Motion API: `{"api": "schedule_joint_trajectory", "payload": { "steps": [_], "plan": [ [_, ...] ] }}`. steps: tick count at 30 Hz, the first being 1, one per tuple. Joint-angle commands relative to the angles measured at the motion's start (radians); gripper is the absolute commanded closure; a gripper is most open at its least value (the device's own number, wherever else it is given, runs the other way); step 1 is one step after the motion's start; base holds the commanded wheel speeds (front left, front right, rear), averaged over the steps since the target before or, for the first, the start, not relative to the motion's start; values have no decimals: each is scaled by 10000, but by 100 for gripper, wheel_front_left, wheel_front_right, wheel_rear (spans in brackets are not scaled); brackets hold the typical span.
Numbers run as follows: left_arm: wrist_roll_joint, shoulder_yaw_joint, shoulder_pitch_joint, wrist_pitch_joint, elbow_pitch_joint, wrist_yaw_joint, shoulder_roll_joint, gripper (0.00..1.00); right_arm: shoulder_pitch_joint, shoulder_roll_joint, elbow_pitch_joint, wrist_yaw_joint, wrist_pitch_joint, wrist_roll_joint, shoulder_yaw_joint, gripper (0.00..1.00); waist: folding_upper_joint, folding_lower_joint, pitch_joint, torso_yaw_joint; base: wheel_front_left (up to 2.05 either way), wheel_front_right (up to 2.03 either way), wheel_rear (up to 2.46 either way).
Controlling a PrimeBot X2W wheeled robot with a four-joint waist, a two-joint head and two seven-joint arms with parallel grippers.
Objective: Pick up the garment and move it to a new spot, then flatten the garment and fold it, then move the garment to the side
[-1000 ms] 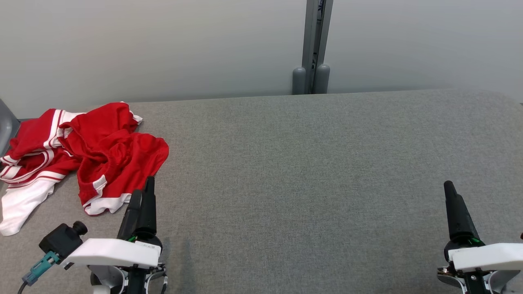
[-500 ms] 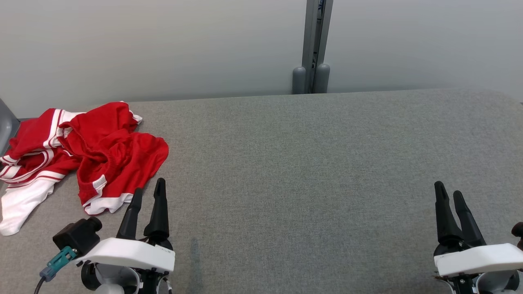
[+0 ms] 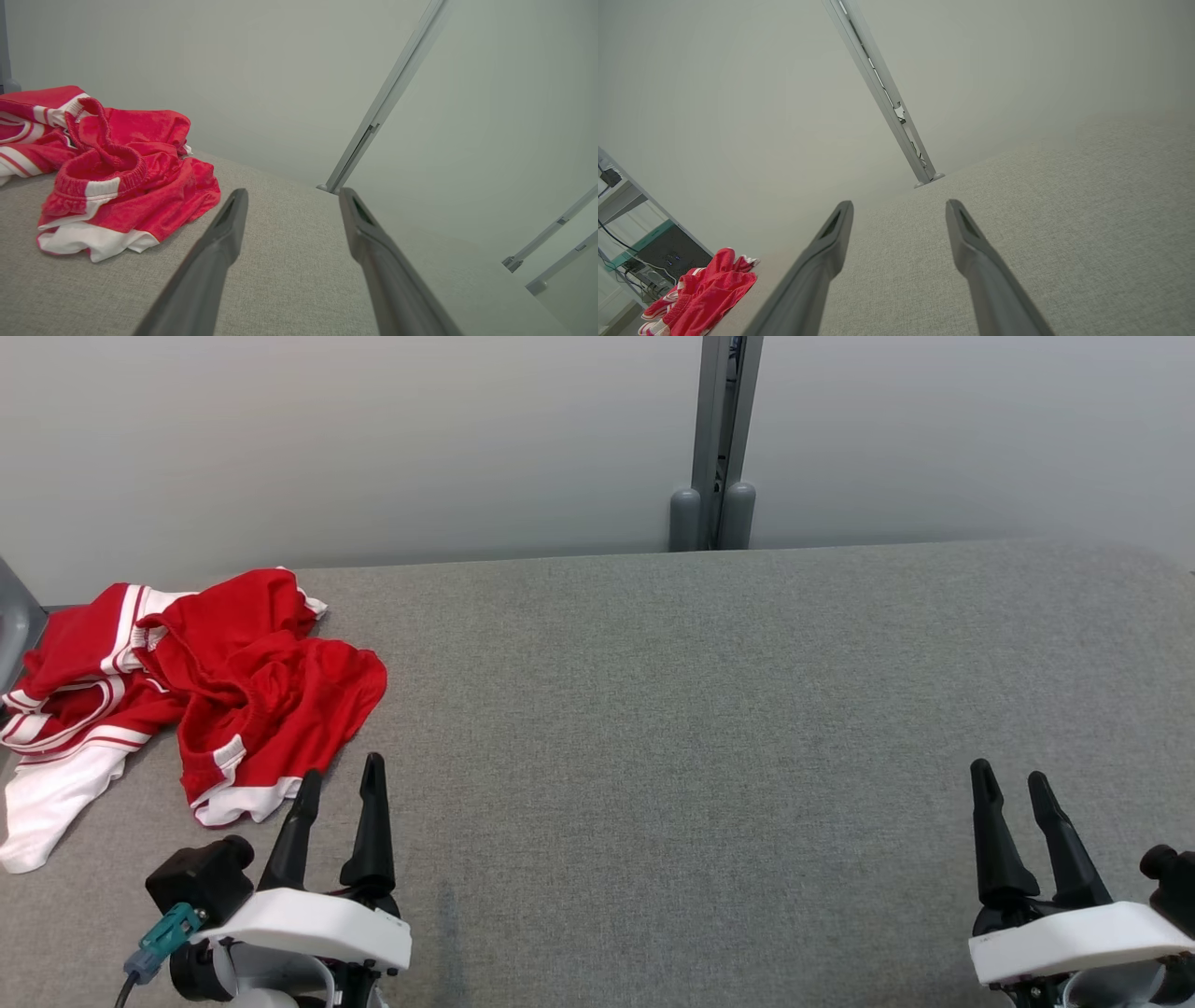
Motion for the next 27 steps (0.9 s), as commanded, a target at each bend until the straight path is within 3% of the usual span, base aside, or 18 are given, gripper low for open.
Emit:
{"api": "schedule_joint_trajectory", "payload": {
  "steps": [1, 27],
  "plan": [
    [364, -51, -90, -104, -46, 60, 64, 0, -16, -99, -103, 14, -151, -372, 29, 0, 0, 0, -3, 5, 0, 0, 0],
    [2697, -251, -44, -718, 532, 357, 83, 0, 217, -122, -142, 18, -762, -3087, 123, 0, 0, 0, -34, 80, 0, 0, 0]
  ]
}}
